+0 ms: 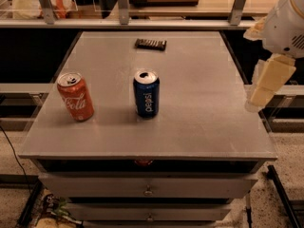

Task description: Move rxbar chocolate near pepsi can

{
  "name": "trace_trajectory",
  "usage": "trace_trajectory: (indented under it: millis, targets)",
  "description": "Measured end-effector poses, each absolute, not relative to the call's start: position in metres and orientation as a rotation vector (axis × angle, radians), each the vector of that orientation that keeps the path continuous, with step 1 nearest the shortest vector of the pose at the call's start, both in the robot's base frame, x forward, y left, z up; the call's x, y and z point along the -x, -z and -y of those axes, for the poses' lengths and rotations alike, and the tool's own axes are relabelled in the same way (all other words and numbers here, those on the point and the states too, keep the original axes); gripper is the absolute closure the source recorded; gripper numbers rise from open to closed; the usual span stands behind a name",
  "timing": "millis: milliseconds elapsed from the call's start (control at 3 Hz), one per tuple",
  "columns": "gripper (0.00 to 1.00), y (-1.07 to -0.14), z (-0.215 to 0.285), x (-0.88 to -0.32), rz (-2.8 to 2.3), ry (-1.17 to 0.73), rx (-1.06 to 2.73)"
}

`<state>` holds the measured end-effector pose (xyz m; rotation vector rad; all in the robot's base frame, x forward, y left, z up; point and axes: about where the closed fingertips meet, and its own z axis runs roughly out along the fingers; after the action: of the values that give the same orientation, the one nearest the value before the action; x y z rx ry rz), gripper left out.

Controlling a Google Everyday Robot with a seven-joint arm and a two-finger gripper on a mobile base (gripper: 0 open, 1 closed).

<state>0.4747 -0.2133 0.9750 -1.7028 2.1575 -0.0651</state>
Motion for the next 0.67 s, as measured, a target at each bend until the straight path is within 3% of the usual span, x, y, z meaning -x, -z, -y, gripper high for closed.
trace_trajectory:
  millis: [667]
  targets:
    - [0.00,-0.934,0.174,-0.592,-2.046,-0.027,1.638]
